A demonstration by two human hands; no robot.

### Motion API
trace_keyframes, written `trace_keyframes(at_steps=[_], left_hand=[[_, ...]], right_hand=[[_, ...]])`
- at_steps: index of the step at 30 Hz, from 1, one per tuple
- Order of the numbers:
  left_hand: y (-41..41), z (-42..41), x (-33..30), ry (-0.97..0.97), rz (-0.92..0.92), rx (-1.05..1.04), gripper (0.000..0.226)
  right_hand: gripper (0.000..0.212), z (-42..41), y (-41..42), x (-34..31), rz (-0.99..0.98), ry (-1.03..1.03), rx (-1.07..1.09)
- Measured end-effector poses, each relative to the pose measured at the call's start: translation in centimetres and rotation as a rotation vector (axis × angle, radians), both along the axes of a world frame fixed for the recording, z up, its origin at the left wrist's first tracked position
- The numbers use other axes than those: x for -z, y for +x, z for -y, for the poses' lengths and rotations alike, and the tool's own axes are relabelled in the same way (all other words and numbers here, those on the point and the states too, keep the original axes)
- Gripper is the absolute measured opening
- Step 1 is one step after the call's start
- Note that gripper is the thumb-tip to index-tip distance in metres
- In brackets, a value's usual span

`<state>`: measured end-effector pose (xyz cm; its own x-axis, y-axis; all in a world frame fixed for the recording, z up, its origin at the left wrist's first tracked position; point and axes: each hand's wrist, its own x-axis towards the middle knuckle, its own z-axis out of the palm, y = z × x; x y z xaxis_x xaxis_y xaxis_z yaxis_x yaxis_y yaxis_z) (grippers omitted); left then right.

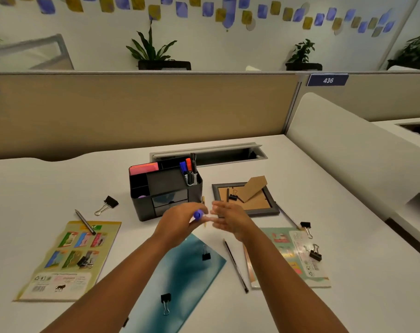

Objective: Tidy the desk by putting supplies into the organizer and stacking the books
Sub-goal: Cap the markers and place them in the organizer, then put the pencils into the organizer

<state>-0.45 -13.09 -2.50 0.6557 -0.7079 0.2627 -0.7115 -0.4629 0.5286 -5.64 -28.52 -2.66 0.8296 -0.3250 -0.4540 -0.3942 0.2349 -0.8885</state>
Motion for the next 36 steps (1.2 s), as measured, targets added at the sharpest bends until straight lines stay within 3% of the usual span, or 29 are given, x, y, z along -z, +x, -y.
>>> trace_keyframes(at_steps=[2, 6, 7, 11, 14, 18, 21, 23, 26, 32, 36], left_hand=[[0.8, -0.4, -0.2, -0.019, 0.024, -0.118, 0.089], [2.1, -0.8, -0.7, 0.087, 0.136, -0.176, 0.106], [2.2, -0.7, -0.9, 0.121, 0.143, -0.173, 0.101], [2.3, 0.0, -1.3, 0.175, 0.104, -0.217, 0.048], [2.8, -0.3, -1.4, 0.070, 0.109, -0.267, 0.041], [4.3, -2.9, 0.0, -0.127, 0.185, -0.518, 0.034], [5.2, -5.0, 1.3, 0.044, 0.122, -0.676, 0.040], [5.3, -5.7, 1.9, 0.244, 0.056, -0.648, 0.050], [5.5, -5.9, 2.2, 0.363, 0.060, -0.622, 0.054], [5.8, -6.1, 1.8, 0.348, 0.018, -0.613, 0.056], [5.7, -6.2, 1.9, 0.341, -0.022, -0.606, 0.060]], right_hand=[[0.036, -0.2, 0.2, -1.0, 0.164, -0.283, -0.090], [0.050, -1.0, 0.5, -2.8, 0.393, -0.438, -0.384], [0.047, -1.2, 0.8, -2.9, 0.424, -0.522, -0.372], [0.030, -1.9, 1.8, -2.8, 0.495, -0.704, -0.177], [0.028, -1.3, 2.5, -3.6, 0.530, -0.749, -0.092], [0.026, 0.6, 3.9, -5.3, 0.641, -0.564, 0.232], [0.028, 1.5, 5.3, -5.5, 0.623, -0.602, 0.426], [0.028, 1.4, 6.3, -4.9, 0.596, -0.685, 0.424], [0.029, 0.8, 7.5, -3.8, 0.566, -0.809, 0.309], [0.029, -0.4, 8.5, -2.3, 0.505, -0.978, 0.059], [0.026, -0.6, 8.6, -1.6, 0.415, -0.994, 0.031]])
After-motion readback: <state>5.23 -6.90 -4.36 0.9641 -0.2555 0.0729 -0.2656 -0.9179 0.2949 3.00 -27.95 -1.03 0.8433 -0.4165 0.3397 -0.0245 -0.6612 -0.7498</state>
